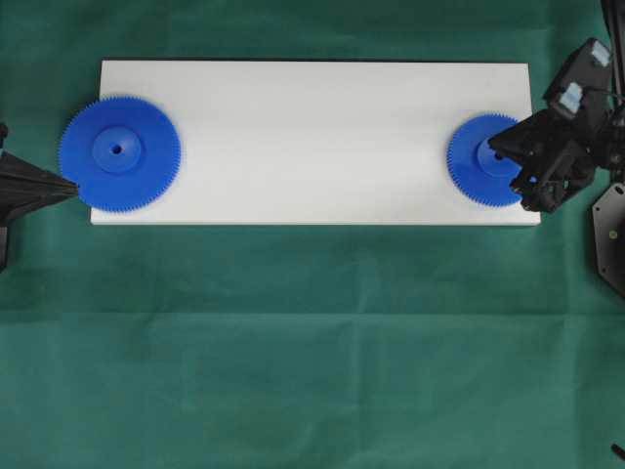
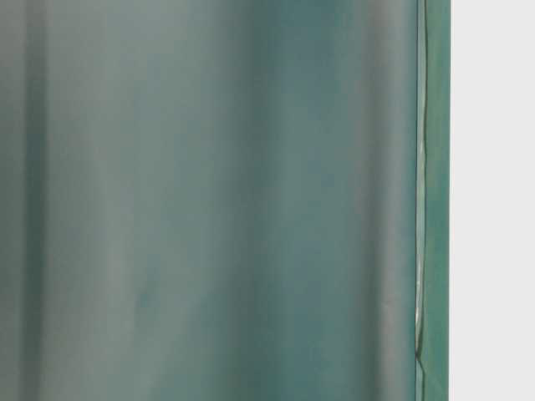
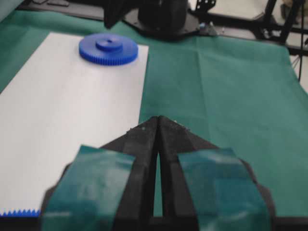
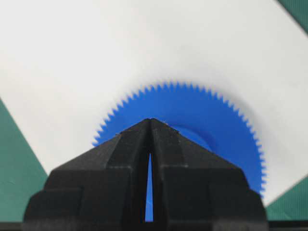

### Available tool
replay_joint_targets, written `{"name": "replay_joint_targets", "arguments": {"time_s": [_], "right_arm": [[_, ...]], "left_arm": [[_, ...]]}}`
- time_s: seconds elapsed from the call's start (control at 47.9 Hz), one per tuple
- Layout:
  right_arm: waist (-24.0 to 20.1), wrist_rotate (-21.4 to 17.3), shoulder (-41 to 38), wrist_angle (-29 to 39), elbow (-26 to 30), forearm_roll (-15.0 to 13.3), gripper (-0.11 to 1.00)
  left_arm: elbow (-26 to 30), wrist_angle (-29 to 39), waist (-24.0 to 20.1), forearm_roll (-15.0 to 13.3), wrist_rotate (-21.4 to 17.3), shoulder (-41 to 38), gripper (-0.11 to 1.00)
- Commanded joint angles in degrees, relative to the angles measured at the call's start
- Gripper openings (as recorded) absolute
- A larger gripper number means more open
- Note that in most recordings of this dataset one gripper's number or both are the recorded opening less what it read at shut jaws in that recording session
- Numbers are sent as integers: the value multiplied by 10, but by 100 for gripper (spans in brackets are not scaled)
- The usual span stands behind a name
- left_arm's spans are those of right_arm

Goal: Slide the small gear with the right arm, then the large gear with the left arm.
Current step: 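Lower the left gripper onto the hub of the left blue gear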

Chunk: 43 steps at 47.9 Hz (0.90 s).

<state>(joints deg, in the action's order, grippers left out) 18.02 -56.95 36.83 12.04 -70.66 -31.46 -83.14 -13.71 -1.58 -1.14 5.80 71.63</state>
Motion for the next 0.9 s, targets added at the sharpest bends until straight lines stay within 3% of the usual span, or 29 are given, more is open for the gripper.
{"name": "replay_joint_targets", "arguments": {"time_s": [0.0, 0.418, 0.731, 0.877], "right_arm": [[1, 1, 24, -20, 5, -8, 51], [0, 4, 113, -134, -35, -12, 51], [0, 4, 135, -138, -40, -12, 51], [1, 4, 134, -138, -40, -12, 51]], "left_arm": [[6, 4, -1, -1, 1, -4, 0], [9, 25, -24, -1, 1, -5, 0], [18, 161, -145, -1, 0, -13, 0], [18, 187, -183, -1, 0, -13, 0]]}}
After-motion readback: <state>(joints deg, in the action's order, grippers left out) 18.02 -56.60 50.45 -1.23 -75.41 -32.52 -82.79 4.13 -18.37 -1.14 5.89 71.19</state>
